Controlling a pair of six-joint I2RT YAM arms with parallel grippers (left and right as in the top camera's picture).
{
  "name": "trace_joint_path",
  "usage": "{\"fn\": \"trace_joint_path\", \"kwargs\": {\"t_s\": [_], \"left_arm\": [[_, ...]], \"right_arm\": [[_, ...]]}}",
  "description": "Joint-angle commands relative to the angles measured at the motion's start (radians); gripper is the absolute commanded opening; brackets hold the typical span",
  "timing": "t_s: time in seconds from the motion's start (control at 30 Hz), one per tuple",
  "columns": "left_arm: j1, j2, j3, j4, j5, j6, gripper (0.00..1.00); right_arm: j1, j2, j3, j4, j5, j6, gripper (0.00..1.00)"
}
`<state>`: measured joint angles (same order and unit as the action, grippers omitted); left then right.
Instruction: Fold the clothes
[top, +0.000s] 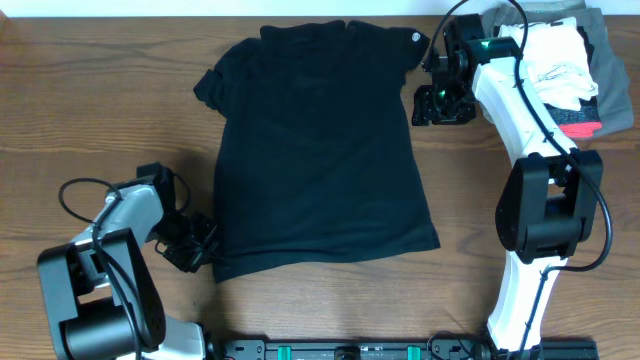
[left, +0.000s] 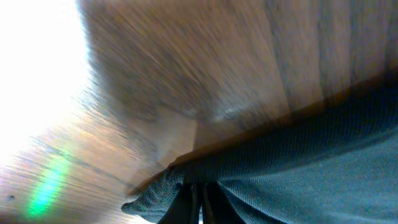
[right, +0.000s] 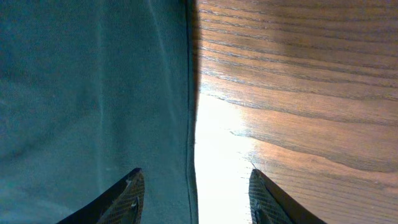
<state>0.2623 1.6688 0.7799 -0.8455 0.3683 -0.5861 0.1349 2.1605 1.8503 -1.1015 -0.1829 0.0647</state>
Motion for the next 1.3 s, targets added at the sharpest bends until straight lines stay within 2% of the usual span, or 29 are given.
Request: {"fn": "trace_joint_path", "kwargs": {"t_s": [0.0,0.03,0.07,0.13,0.2,0.4,0.63,0.87,0.93,1.1,1.27], "left_arm": [[0.023,0.016,-0.023,0.021,-0.089,0.059,0.06],[0.023,0.016,-0.023,0.020,-0.088,0.063,0.08],[0.023,0.016,-0.023,0.020,-0.087,0.070,0.14],[0.023,0.016,-0.023,0.021,-0.077,0.114,0.40],[0.023,0.016,-0.015,0.016,-0.061,0.170,0.53],[0.023,0.000,0.059,-0.039,-0.074,0.191,0.64],[0.022,-0.098,0.104,-0.089,-0.073,0.247,0.94],[0.021,-0.282,0.111,-0.079,-0.073,0.276,0.98],[0.022,-0.332,0.116,-0.051,-0.073,0.276,0.98],[0.022,-0.446,0.116,0.091,-0.074,0.276,0.99],[0.023,-0.449,0.116,0.216,-0.091,0.275,0.99]], "right_arm": [[-0.005,-0.022,-0.002,0.005,0.002,0.009,0.55],[-0.005,-0.022,-0.002,0.009,0.002,0.009,0.56],[-0.005,-0.022,-0.002,0.012,0.002,0.009,0.57],[-0.005,-0.022,-0.002,0.029,0.002,0.009,0.59],[-0.004,-0.022,-0.002,0.052,-0.010,0.009,0.60],[0.021,-0.022,-0.002,0.124,-0.017,0.008,0.63],[0.053,-0.022,-0.002,0.122,-0.017,0.005,0.64],[0.090,-0.021,-0.002,0.187,-0.017,0.006,0.63],[0.106,-0.019,-0.002,0.199,-0.017,0.008,0.52],[0.160,-0.009,-0.010,0.113,-0.016,0.057,0.04],[0.192,-0.008,-0.075,-0.015,-0.016,0.137,0.01]]}}
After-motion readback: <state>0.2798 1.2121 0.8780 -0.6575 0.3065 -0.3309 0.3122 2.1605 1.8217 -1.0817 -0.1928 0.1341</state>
